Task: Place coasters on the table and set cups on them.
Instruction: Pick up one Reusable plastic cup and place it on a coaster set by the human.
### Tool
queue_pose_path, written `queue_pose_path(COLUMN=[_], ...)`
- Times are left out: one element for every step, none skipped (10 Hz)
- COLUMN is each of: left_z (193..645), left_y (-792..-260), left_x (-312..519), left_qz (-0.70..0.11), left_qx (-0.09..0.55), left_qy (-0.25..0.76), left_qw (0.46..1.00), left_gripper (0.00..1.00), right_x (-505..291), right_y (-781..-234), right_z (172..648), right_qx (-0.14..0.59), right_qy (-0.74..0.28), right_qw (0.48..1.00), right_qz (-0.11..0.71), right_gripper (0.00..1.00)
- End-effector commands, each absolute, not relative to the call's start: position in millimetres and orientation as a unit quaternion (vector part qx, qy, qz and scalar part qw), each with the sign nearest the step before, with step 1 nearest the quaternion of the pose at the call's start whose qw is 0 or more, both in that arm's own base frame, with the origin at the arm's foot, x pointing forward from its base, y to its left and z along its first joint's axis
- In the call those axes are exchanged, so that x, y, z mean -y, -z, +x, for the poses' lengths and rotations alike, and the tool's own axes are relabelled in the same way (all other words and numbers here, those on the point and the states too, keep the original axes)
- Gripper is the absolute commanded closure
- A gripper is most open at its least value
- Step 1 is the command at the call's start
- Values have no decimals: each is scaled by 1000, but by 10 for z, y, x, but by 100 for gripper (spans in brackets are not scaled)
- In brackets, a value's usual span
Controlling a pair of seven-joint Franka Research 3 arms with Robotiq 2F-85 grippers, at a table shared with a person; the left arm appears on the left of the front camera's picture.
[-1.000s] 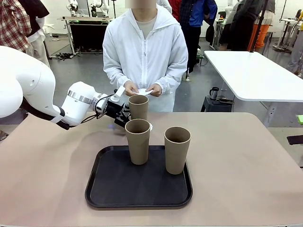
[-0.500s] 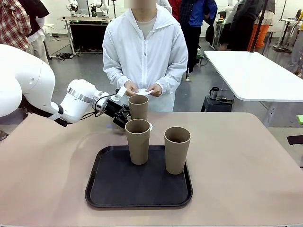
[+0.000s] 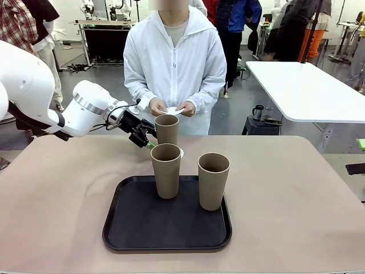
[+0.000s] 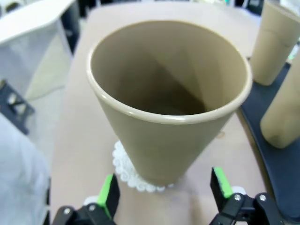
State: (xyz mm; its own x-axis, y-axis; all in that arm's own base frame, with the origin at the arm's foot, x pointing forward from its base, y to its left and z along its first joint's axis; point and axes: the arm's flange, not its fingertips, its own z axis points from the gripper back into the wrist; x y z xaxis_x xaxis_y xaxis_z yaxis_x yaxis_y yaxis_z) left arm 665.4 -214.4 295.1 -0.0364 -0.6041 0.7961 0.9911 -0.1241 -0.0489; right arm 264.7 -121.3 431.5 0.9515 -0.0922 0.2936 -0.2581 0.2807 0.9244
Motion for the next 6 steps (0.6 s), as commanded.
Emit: queue_pose_path(left_z=[6417, 6334, 6240, 6112, 6006, 5892], left_y=[-3145, -3311, -3505, -3733, -3968, -4193], left_x=[2039, 2004, 1981, 1985, 2006, 2029], left_qz=[-312, -288, -263, -245, -220, -197], left_qx=[253, 243, 229, 223, 211, 204], left_qy=[660, 659, 657, 652, 639, 634], left_qw=[635, 650, 668, 682, 706, 719], left_gripper=[0, 0, 0, 0, 0, 0], right_x=[1229, 1229, 1229, 1229, 1229, 1229], right_y=[-4311, -4311, -4311, -4311, -4311, -4311], right_z=[2656, 2656, 2656, 2656, 2656, 2656], right_qx=[151, 151, 151, 151, 151, 151], right_qy=[-58, -58, -58, -58, -58, -58], right_qw=[782, 782, 782, 782, 782, 782], right_qz=[602, 602, 602, 602, 602, 602], right_gripper=[0, 0, 0, 0, 0, 0])
